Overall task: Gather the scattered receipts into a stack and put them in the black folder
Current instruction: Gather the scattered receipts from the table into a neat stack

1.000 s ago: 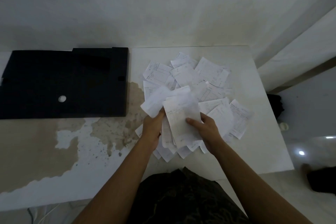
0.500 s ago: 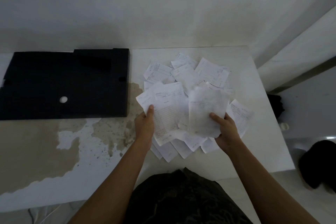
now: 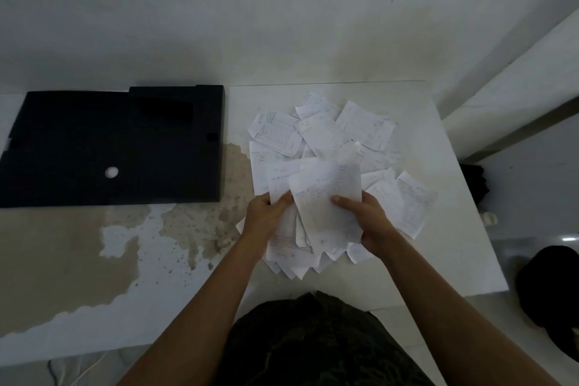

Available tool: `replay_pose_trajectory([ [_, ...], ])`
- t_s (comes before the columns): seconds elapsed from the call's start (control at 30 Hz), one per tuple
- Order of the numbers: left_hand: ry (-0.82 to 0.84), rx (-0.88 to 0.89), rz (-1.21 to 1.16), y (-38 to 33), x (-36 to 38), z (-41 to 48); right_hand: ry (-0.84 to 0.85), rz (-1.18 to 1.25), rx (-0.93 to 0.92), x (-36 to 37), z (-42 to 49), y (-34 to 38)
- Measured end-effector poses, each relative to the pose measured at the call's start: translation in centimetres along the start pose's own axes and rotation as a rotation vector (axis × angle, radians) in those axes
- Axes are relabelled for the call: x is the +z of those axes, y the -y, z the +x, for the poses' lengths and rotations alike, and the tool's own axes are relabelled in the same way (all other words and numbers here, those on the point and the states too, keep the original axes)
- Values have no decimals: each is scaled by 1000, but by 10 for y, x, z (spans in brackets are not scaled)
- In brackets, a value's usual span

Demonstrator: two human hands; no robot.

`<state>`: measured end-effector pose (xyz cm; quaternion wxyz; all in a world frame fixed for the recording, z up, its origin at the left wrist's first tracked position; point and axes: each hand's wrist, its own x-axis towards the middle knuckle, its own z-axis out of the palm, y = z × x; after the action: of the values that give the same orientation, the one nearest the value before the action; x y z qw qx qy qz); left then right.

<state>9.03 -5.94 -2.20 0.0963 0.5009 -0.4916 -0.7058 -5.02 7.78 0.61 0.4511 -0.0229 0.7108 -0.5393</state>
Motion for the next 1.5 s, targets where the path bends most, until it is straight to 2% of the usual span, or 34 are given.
replay_pose_trajectory([
  [0.2,281,-39,20,-1,11,-10,-130,-94,-86,19,4,-10],
  [0.33,276,-36,-47,6,13,-10,-152,-247,-126,20,6,-9],
  [0.43,144,-15,-105,4,7,-4,-281,-104,-82,15,3,-4],
  [0.5,84,3,-238,-2,2,-3,-407,160,68,9,3,-7],
  [0.53,80,17,-291,-5,0,-3,-411,300,155,6,4,-10],
  [0.6,107,69,-299,-11,-4,-2,-286,443,239,5,3,-14],
  [0.7,175,141,-108,-14,-4,-3,-79,392,166,14,2,-7],
  [0.8,281,190,162,-6,1,-7,-91,177,78,26,1,10],
  [0.87,325,183,253,2,2,-5,-81,142,78,29,3,10],
  [0.97,300,186,287,6,4,-5,-76,106,53,28,-2,9],
  [1.13,148,347,212,-5,3,-9,-60,75,-122,23,-13,-4],
  [1.23,158,397,319,-2,3,-10,-92,94,-194,24,-13,-18],
  [1.33,205,439,456,11,2,-10,-110,72,-180,27,-14,-27],
  [1.43,153,311,536,21,-1,-7,-71,45,-103,31,-12,-35],
  [1.5,156,296,558,22,-1,-6,-26,34,-85,34,-11,-37],
])
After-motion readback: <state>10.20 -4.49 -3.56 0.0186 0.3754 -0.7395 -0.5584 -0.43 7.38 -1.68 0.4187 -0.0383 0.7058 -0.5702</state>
